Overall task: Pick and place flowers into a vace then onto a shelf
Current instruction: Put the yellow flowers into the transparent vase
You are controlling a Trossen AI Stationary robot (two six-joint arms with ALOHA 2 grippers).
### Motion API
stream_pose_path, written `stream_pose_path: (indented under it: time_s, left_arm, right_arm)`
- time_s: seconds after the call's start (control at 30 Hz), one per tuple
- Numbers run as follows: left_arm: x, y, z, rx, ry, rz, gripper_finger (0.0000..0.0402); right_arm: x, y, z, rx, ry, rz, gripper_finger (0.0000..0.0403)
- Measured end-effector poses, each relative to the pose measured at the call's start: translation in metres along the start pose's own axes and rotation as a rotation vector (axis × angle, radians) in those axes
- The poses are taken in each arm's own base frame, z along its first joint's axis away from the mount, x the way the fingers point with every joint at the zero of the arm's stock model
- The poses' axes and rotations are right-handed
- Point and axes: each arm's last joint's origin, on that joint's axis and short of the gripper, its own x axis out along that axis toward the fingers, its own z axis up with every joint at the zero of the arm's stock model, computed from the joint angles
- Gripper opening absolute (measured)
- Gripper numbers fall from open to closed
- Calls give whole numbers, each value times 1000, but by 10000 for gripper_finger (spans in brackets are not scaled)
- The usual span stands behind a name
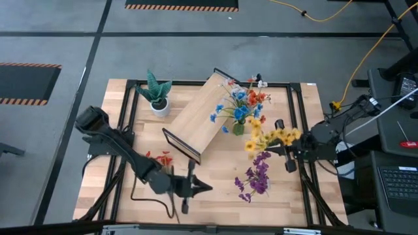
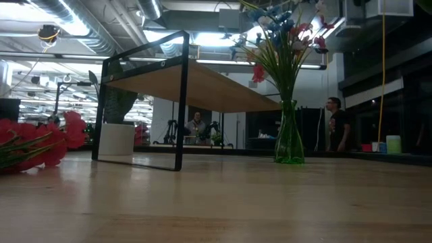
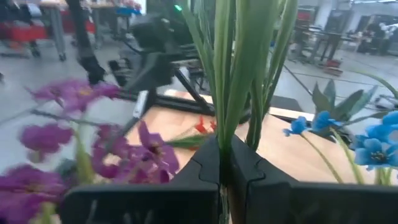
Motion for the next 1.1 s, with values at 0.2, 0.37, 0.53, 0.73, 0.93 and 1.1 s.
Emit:
stream_pose_path:
  time_s: [0.2, 0.37, 0.53, 0.73, 0.93, 1.1]
  left_arm:
    - [-14, 8, -1, -9, 2, 79, 1]
    - [-13, 9, -1, 3, 3, 97, 1]
    - [-13, 8, -1, 0, 6, 99, 1]
    - [-14, 7, -1, -8, 5, 94, 1]
    - [-14, 7, -1, -16, 5, 96, 1]
    - [-14, 7, -1, -27, 5, 96, 1]
  right_arm:
    - [-6, 12, -4, 29, -2, 25, 2]
    - [-10, 22, -25, 51, 52, 34, 2]
    - [-17, 30, -32, 58, 38, 24, 2]
    - [-28, 37, -38, 38, 7, -28, 2]
    - [-40, 35, -31, 17, -44, -105, 2]
    - [-51, 33, -24, 4, -78, -79, 2]
